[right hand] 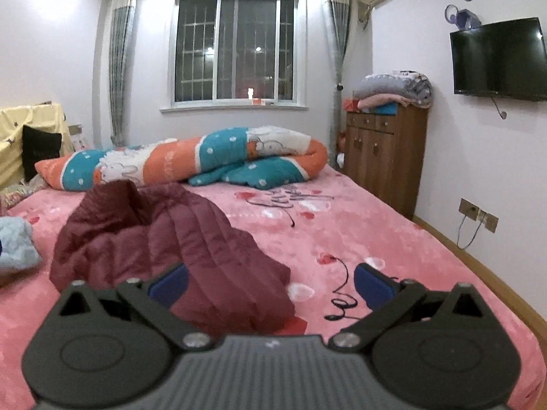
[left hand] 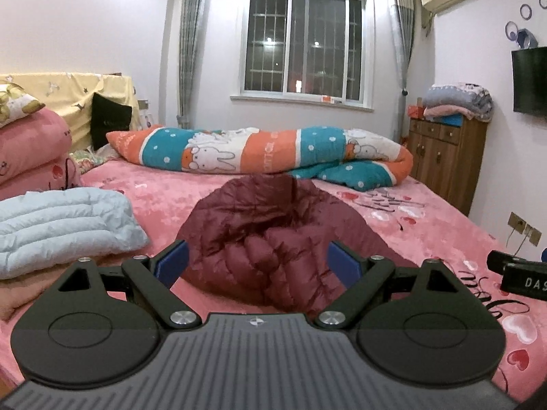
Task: Fold large clothes
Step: 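Approach the crumpled maroon down jacket with both tools open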
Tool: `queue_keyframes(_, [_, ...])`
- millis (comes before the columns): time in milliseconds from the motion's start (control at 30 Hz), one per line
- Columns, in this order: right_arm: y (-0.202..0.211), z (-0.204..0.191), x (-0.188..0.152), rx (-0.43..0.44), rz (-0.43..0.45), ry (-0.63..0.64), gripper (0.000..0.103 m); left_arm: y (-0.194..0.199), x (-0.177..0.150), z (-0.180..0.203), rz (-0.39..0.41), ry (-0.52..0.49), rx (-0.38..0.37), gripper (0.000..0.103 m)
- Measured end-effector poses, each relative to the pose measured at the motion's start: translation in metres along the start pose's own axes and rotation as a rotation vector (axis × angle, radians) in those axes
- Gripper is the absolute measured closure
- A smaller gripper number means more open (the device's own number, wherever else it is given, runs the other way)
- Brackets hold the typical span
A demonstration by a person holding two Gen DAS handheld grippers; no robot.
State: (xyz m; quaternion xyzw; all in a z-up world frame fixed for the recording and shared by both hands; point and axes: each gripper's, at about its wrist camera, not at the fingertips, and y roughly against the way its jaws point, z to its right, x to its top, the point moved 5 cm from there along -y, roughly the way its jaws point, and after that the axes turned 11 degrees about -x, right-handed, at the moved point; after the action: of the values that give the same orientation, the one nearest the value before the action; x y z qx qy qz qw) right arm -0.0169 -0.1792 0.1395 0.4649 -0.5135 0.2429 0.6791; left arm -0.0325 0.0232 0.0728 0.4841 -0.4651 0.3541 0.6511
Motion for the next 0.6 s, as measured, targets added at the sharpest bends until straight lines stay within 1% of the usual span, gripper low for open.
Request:
queue_keyframes(100, [0.011, -0.001, 0.009, 0.012, 0.022, -0.008, 0.001, 0.009, 0.003, 0.002, 0.017, -0.021, 0.01, 0.0])
queue_keyframes(233, [0.025, -0.001, 0.019, 0.036, 0.043, -0.025, 0.001, 0.018, 0.007, 0.003, 0.045, -0.048, 0.004, 0.0])
queue_keyframes(367, [0.04, -0.002, 0.027, 0.038, 0.08, -0.023, 0.001, 0.026, 0.013, 0.004, 0.076, -0.086, 0.004, 0.0])
queue_keyframes(433, [0.046, -0.002, 0.032, 0.049, 0.089, -0.027, 0.001, 0.03, 0.014, 0.004, 0.083, -0.089, 0.0, 0.0])
queue_keyframes(600, [0.059, -0.001, 0.04, 0.07, 0.115, -0.036, 0.001, 0.04, 0.013, 0.005, 0.117, -0.143, 0.001, 0.0])
